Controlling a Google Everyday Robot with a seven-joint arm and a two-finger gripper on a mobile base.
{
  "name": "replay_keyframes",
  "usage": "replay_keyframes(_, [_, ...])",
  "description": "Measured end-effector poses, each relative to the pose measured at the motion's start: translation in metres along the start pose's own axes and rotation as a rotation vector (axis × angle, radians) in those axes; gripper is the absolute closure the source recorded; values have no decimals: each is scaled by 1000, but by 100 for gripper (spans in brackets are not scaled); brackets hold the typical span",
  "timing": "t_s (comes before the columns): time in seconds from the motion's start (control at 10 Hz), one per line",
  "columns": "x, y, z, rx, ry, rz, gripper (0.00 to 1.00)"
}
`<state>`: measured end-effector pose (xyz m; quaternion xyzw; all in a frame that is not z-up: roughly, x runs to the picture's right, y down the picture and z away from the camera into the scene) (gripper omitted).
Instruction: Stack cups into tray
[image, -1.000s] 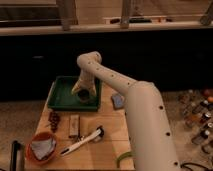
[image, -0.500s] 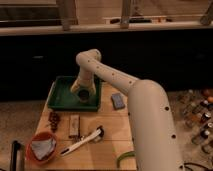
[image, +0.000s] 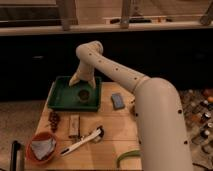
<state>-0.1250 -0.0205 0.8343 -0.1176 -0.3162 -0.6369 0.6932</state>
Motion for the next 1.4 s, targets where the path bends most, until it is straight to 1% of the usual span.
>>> replay_keyframes(0.2, [-1,0,-7,12,20,-7,20])
replay_keyframes(1.4, [-2,-1,-6,13,19,-8,20])
